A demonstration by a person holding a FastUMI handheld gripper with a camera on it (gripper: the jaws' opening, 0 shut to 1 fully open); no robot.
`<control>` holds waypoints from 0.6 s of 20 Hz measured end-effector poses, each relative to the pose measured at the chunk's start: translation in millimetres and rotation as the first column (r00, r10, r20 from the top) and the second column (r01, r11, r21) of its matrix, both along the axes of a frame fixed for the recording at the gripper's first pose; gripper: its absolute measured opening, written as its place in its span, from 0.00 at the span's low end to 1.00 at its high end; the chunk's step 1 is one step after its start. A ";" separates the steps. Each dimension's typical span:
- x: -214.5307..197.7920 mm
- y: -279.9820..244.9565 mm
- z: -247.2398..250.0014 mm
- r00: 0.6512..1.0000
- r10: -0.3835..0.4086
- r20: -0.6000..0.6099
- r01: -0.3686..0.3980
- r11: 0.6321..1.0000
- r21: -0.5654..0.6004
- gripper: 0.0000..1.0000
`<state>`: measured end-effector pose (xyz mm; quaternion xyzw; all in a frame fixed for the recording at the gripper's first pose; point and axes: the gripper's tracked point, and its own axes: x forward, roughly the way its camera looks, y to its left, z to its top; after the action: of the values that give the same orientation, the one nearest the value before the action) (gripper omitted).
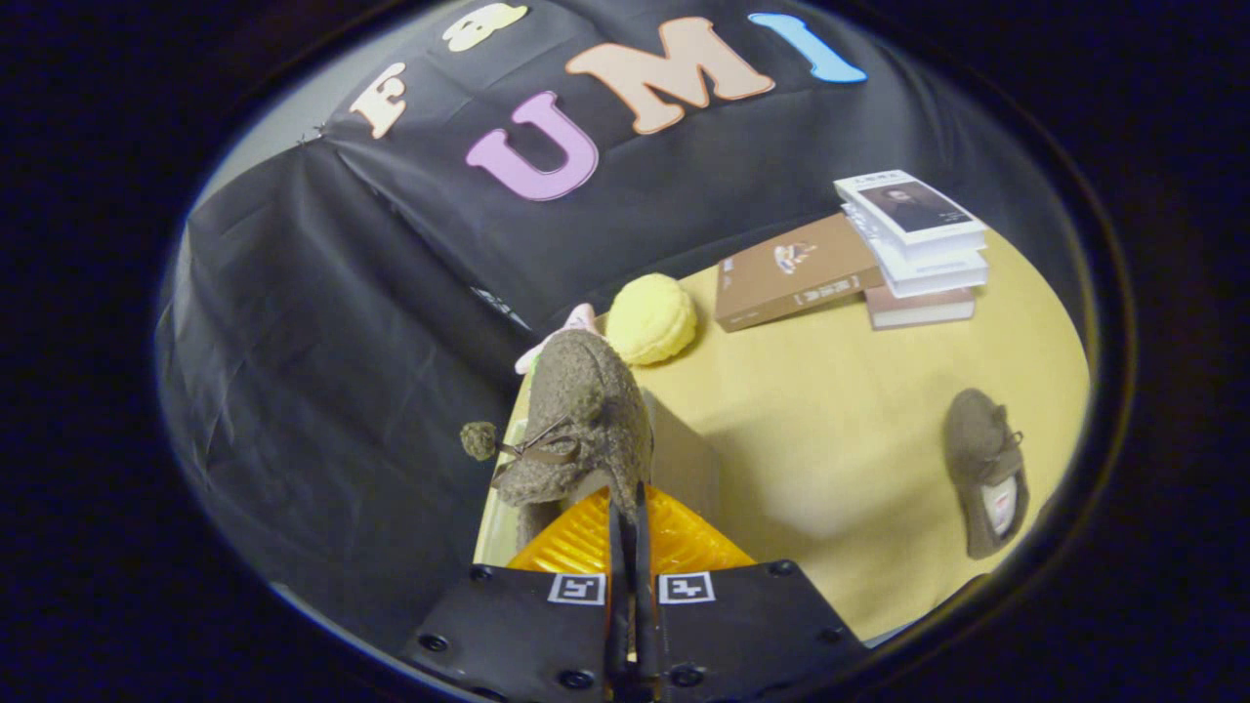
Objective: Open the storage box then place both shoes into the box .Put the left shoe in first, then the right shoe, with the right side of both shoes facing outward in a uniform manner.
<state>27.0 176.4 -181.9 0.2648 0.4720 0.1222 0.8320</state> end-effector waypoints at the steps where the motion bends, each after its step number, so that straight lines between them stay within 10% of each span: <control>1: 0.8 16.7 -1.6 1.000 0.003 -0.001 -0.003 1.000 0.008 0.06; 12: -29.2 112.8 -101.4 0.983 -0.010 -0.185 -0.017 0.989 -0.144 0.06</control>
<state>-2.2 289.2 -283.3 0.2128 0.5554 0.0638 0.8014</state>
